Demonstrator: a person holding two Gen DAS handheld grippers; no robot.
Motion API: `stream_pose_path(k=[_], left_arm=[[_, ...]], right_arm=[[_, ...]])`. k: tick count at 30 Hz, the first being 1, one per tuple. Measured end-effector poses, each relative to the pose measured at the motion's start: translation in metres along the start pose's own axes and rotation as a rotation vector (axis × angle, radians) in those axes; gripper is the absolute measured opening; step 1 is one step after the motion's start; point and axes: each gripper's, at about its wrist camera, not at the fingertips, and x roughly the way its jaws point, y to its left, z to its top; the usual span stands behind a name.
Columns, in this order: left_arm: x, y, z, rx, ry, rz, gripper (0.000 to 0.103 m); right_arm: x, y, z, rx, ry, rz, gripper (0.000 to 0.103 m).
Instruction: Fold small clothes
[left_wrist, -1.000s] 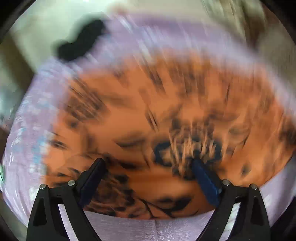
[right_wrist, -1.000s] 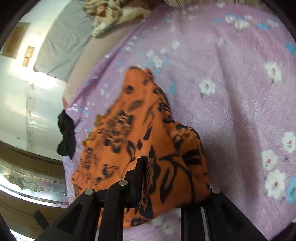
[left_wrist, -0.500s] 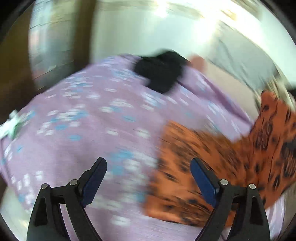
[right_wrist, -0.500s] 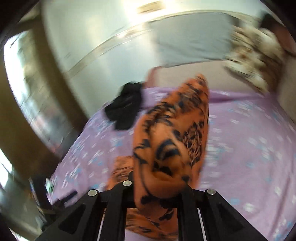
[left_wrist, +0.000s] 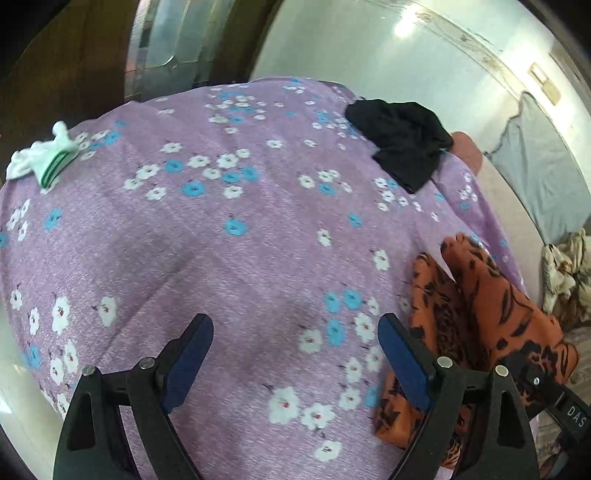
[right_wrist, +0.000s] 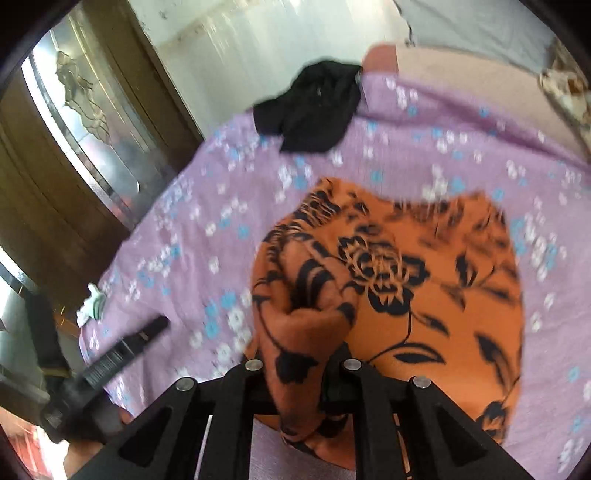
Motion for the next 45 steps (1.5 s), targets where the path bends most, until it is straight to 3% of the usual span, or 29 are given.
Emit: stream_pose_path(k=[3,4,6,7,8,10,14,17,18,19,20,21,22,23,24,29,31,33,34,36,37,38,39,40,42,45], left_arm=[[-0.009,0.005,0.0,0.0,-0.021,-0.002,0.09],[-0.01,0.009,0.001,-0.012,-0.023,-0.002,0.09],[-0.011,0.014,0.002,-0.025,-0.019,0.003,0.09],[-0.011,0.016,0.002,-0.027,-0.019,-0.001,0.09],[-0.012,0.017,0.003,-0.03,-0.02,-0.012,0.09],[-0.012,0.016,0.004,-0.034,-0.016,-0.059,0.09],[-0.014,0.001,0.0,-0.004,0.012,-0.193,0.09],[-0.018,-0.016,-0.007,0.047,0.055,-0.381,0.083],[-0.019,-0.023,-0.011,0.089,0.062,-0.381,0.077],[-0.012,-0.034,-0.017,0.155,0.09,-0.323,0.073],[0.002,-0.041,-0.025,0.206,0.162,-0.243,0.059],[0.026,-0.042,-0.037,0.239,0.281,-0.144,0.039],[0.035,-0.04,-0.044,0.249,0.295,-0.099,0.038],[0.029,-0.041,-0.042,0.254,0.268,-0.084,0.025],[0.019,-0.046,-0.041,0.283,0.256,-0.053,0.023],[-0.012,-0.04,-0.047,0.276,0.21,-0.111,0.026],[-0.029,-0.043,-0.041,0.256,0.143,-0.149,0.039],[-0.048,-0.053,-0.034,0.258,0.063,-0.201,0.067],[-0.054,-0.059,-0.032,0.265,0.039,-0.229,0.068],[-0.053,-0.078,-0.029,0.316,0.042,-0.266,0.069],[-0.044,-0.084,-0.03,0.341,0.072,-0.232,0.069],[-0.017,-0.087,-0.036,0.357,0.172,-0.129,0.067],[0.003,-0.082,-0.042,0.34,0.262,-0.063,0.056],[0.023,-0.067,-0.05,0.267,0.345,-0.05,0.056],[0.01,-0.062,-0.05,0.248,0.278,-0.094,0.056],[-0.014,-0.067,-0.043,0.271,0.208,-0.085,0.056]], right_arm=[[0.046,0.016,-0.036,-0.084,0.165,-0.04,0.018],[0.057,0.018,-0.048,-0.099,0.199,-0.034,0.024],[0.046,0.024,-0.063,-0.147,0.097,-0.037,0.028],[0.041,0.023,-0.065,-0.134,0.095,-0.017,0.037],[0.037,0.02,-0.066,-0.107,0.113,0.023,0.055],[0.029,0.019,-0.07,-0.102,0.128,0.057,0.075],[-0.001,0.014,-0.089,-0.105,0.075,0.085,0.075],[-0.033,-0.011,-0.104,0.001,0.019,0.131,0.075],[-0.043,-0.02,-0.108,0.026,0.004,0.136,0.075],[-0.05,-0.026,-0.114,0.049,-0.007,0.138,0.075],[-0.055,-0.031,-0.117,0.064,-0.014,0.139,0.075],[-0.064,-0.042,-0.121,0.084,-0.025,0.138,0.075],[-0.068,-0.051,-0.121,0.102,-0.031,0.13,0.075],[-0.072,-0.059,-0.122,0.119,-0.033,0.123,0.075],[-0.075,-0.067,-0.124,0.141,-0.035,0.121,0.075],[-0.088,-0.11,-0.128,0.28,-0.076,0.15,0.075],[-0.083,-0.118,-0.126,0.305,-0.079,0.152,0.075],[-0.083,-0.121,-0.126,0.32,-0.084,0.163,0.075],[-0.083,-0.121,-0.126,0.322,-0.086,0.167,0.075],[-0.08,-0.121,-0.126,0.318,-0.087,0.171,0.075],[-0.075,-0.122,-0.125,0.319,-0.086,0.173,0.075],[-0.075,-0.122,-0.125,0.321,-0.083,0.176,0.075],[-0.073,-0.123,-0.125,0.323,-0.076,0.179,0.075],[-0.071,-0.125,-0.125,0.327,-0.07,0.185,0.075],[-0.072,-0.128,-0.125,0.334,-0.067,0.2,0.075],[-0.073,-0.137,-0.123,0.353,-0.065,0.219,0.075]])
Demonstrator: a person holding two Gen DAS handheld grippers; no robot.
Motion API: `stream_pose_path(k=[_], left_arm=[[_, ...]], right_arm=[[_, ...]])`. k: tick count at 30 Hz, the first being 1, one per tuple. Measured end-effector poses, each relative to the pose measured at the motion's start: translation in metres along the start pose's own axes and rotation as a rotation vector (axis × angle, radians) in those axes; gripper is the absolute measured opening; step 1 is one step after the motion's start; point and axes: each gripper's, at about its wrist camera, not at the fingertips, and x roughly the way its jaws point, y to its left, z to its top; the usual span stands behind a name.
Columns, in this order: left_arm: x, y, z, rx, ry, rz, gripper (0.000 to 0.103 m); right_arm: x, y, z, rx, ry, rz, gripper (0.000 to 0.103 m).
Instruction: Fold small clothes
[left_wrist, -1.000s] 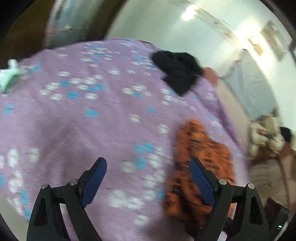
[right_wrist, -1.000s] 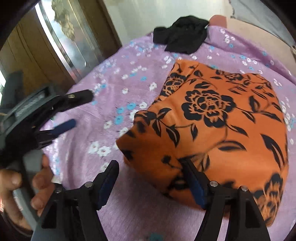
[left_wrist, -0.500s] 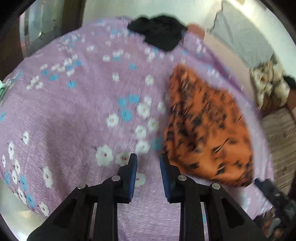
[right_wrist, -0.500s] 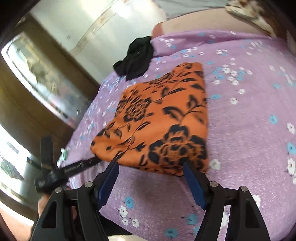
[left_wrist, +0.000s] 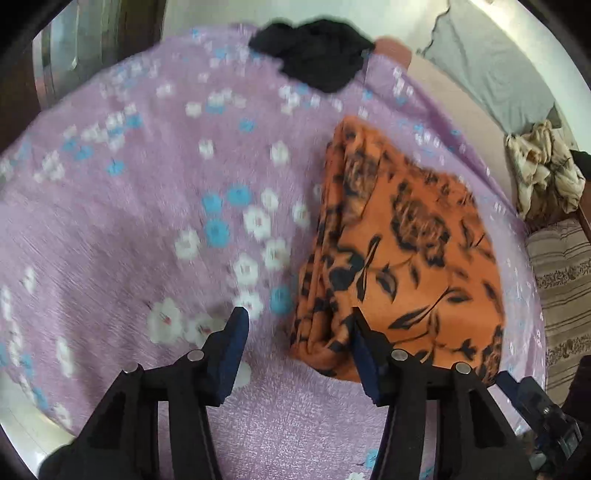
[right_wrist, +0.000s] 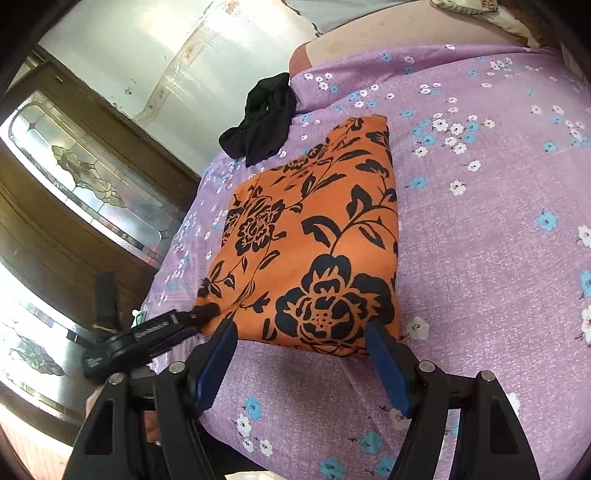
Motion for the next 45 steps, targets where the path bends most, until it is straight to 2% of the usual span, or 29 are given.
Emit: stream_pose_path(k=[3,5,7,9,11,14,15,16,17,19,20,22,23,24,25,27,29,33,34,35,37,38,40,42,44,45], left_arm=[[-0.035,-0.006,0.009,0.009,-0.158,0.059,0.055],[-0.053,-0.018,0.018,0.05,-0.242,0.036,0.056],[-0.05,-0.038,0.027,0.117,-0.269,0.006,0.059],[-0.036,-0.059,0.034,0.188,-0.269,-0.001,0.059],[-0.013,-0.074,0.036,0.247,-0.244,0.008,0.061],[0.035,-0.071,0.037,0.261,-0.089,0.1,0.063],[0.052,-0.063,0.033,0.251,-0.04,0.098,0.065],[0.052,-0.056,0.032,0.225,-0.068,0.069,0.069],[0.05,-0.051,0.034,0.21,-0.069,0.066,0.072],[0.049,-0.049,0.039,0.209,-0.06,0.052,0.072],[0.052,-0.05,0.037,0.214,-0.062,0.055,0.072],[0.056,-0.053,0.035,0.218,-0.07,0.062,0.072],[0.055,-0.051,0.03,0.227,-0.076,0.073,0.072],[0.056,-0.052,0.03,0.238,-0.081,0.082,0.072],[0.057,-0.051,0.029,0.237,-0.081,0.08,0.072],[0.06,-0.045,0.028,0.193,-0.057,0.047,0.072],[0.065,-0.037,0.029,0.127,-0.028,0.011,0.072],[0.065,-0.04,0.027,0.136,-0.031,0.015,0.072],[0.065,-0.039,0.027,0.138,-0.032,0.014,0.072],[0.064,-0.038,0.027,0.136,-0.032,0.017,0.072],[0.064,-0.035,0.028,0.123,-0.027,0.007,0.072],[0.063,-0.035,0.028,0.12,-0.025,0.001,0.073],[0.066,-0.039,0.029,0.13,-0.019,-0.004,0.073],[0.062,-0.043,0.027,0.16,-0.038,0.026,0.073],[0.061,-0.041,0.026,0.16,-0.041,0.029,0.074],[0.061,-0.04,0.027,0.153,-0.038,0.025,0.074]], right_arm=[[-0.008,-0.009,0.009,0.042,-0.023,0.031,0.075],[-0.013,-0.025,0.019,0.118,-0.032,0.08,0.077],[-0.011,-0.039,0.028,0.183,-0.018,0.086,0.077],[-0.002,-0.051,0.038,0.24,0.012,0.119,0.078],[0.017,-0.062,0.048,0.316,0.079,0.16,0.078],[0.045,-0.066,0.051,0.352,0.162,0.194,0.078],[0.057,-0.066,0.05,0.342,0.19,0.159,0.075],[0.061,-0.063,0.049,0.313,0.201,0.126,0.051],[0.059,-0.057,0.049,0.275,0.194,0.086,0.036],[0.045,-0.036,0.049,0.17,0.152,0.033,0.026],[0.041,-0.03,0.049,0.139,0.138,0.006,0.026],[0.056,-0.044,0.042,0.16,0.197,-0.059,0.029],[0.062,-0.056,0.038,0.216,0.229,-0.045,0.046],[0.056,-0.065,0.037,0.3,0.21,0.025,0.047],[0.05,-0.064,0.039,0.303,0.189,0.045,0.057],[0.033,-0.058,0.049,0.269,0.121,0.076,0.062],[0.026,-0.057,0.064,0.273,0.082,0.096,0.076],[0.069,-0.077,0.088,0.376,0.14,0.113,0.076],[0.084,-0.081,0.089,0.402,0.193,0.142,0.058],[0.09,-0.071,0.089,0.354,0.211,0.125,0.041],[0.081,-0.035,0.088,0.17,0.163,0.036,0.033],[0.079,-0.034,0.086,0.161,0.146,0.019,0.031],[0.093,-0.057,0.076,0.215,0.184,-0.038,0.032],[0.093,-0.068,0.073,0.29,0.17,0.041,0.039],[0.083,-0.065,0.079,0.303,0.137,0.086,0.062],[0.079,-0.064,0.082,0.297,0.115,0.094,0.067]])
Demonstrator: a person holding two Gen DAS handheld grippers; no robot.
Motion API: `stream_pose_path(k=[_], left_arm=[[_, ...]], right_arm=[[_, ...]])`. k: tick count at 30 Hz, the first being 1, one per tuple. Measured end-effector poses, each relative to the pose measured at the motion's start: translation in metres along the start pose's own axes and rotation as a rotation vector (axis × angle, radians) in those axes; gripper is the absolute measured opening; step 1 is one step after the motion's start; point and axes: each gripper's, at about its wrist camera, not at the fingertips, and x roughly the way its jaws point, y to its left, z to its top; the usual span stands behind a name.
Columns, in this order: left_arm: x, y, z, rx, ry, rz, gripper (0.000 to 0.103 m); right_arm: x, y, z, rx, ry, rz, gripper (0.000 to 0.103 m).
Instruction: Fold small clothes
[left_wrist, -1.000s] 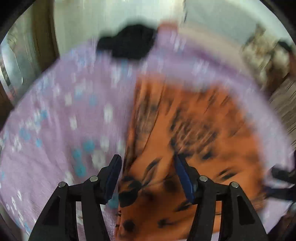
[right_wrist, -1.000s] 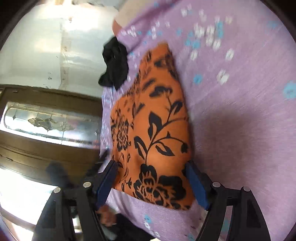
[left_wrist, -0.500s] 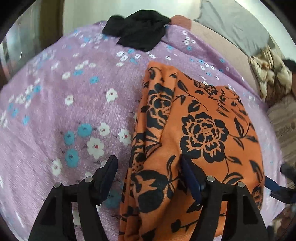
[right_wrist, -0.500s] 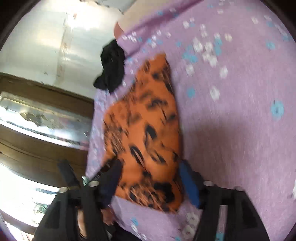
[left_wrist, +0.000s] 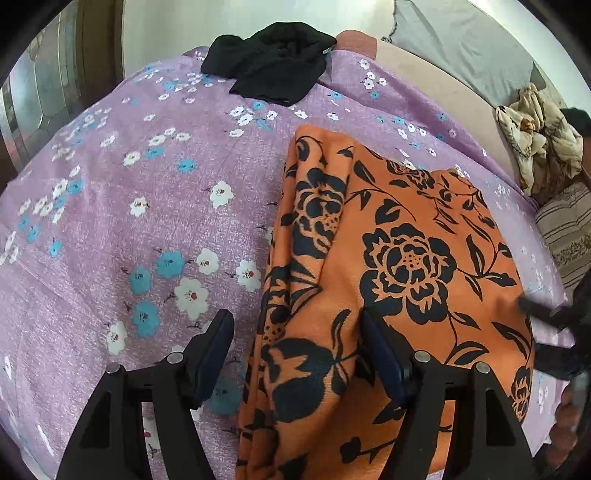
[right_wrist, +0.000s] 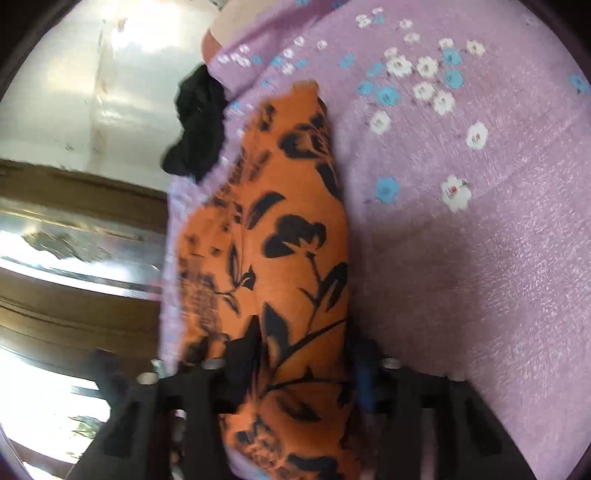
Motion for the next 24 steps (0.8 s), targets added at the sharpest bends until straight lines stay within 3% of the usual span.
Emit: stream_pose_path(k=[2,4,5,7,9,10,12,13,14,15,17,20,22,24], left_arm=[[0.0,0.0,0.001,-0.007,0.003,0.001,0.073],[0.0,-0.002,0.002,0.006,-0.005,0.014,0.073],[-0.001,-0.002,0.002,0.009,-0.007,0.015,0.073],[0.0,0.0,0.001,0.0,-0.002,0.004,0.073],[0.0,0.002,0.001,-0.011,0.001,-0.002,0.073],[0.001,0.002,0.002,-0.021,0.009,-0.018,0.073],[0.001,0.001,0.003,-0.027,0.014,-0.026,0.073],[0.0,0.001,0.003,-0.027,0.013,-0.025,0.073],[-0.002,0.003,0.003,-0.037,0.014,-0.041,0.072],[-0.004,0.005,0.004,-0.053,0.015,-0.069,0.072],[-0.012,0.012,0.006,-0.093,-0.005,-0.113,0.07],[-0.037,0.03,0.014,-0.181,-0.104,-0.231,0.069],[-0.044,0.038,0.016,-0.211,-0.142,-0.246,0.069],[-0.037,0.049,0.018,-0.263,-0.116,-0.25,0.066]], right_arm=[[-0.005,0.0,0.012,0.015,-0.058,0.026,0.077],[0.011,-0.014,0.028,0.105,-0.056,0.061,0.079],[0.025,-0.024,0.035,0.145,-0.03,0.046,0.073],[0.036,-0.023,0.039,0.116,0.001,0.014,0.03],[0.033,-0.003,0.032,0.0,-0.035,-0.051,0.029],[0.035,-0.007,0.03,0.011,-0.042,-0.082,0.029],[0.039,-0.024,0.03,0.095,-0.039,-0.059,0.036],[0.037,-0.023,0.029,0.097,-0.041,-0.061,0.047],[0.034,-0.015,0.027,0.071,-0.045,-0.099,0.06],[0.026,-0.004,0.029,0.025,-0.059,-0.178,0.065],[0.004,0.023,0.025,-0.096,-0.154,-0.296,0.067],[-0.018,0.066,0.015,-0.237,-0.24,-0.282,0.067],[-0.015,0.089,0.01,-0.314,-0.227,-0.215,0.067],[0.004,0.103,0.006,-0.369,-0.15,-0.152,0.068]])
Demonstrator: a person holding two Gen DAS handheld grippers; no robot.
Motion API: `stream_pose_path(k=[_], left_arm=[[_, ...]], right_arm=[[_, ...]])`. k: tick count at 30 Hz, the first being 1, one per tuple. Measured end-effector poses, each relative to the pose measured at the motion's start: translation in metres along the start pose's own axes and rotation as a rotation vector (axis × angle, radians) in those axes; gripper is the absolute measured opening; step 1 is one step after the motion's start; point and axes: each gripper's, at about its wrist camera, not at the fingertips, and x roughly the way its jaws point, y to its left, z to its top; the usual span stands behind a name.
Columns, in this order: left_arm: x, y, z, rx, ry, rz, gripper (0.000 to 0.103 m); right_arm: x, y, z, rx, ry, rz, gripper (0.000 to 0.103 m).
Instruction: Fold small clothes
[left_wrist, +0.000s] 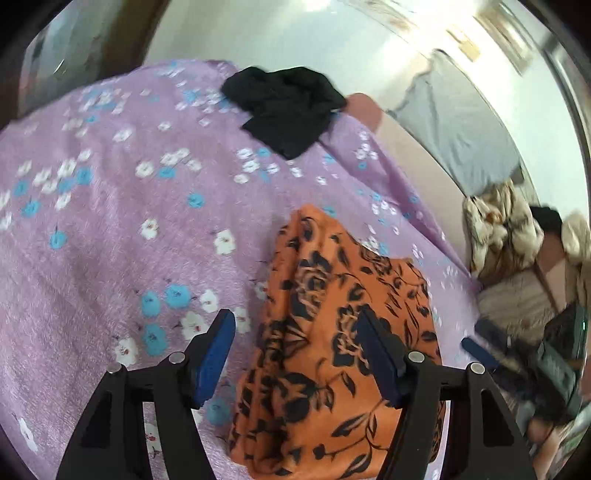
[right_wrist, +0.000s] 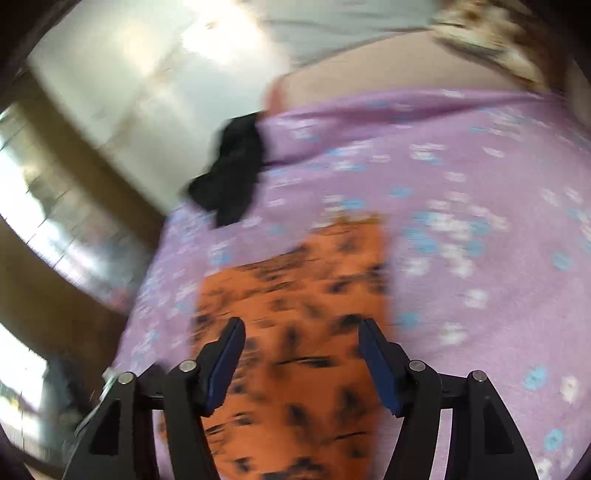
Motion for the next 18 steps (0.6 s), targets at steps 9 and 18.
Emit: stream_pose_path(k=[9,18], left_arm=[[0.027,0.02,-0.004,-0.098,0.171,-0.048,0.032],[0.075,-0.008,0.076,0.03,0.206,-0.03,0.03]], right_arm=[[0.054,-0.025,-0.042,0.029,0.156,0.039,0.069],[0.042,-0.031,-0.047,0.047,0.153,0.09,0.069]])
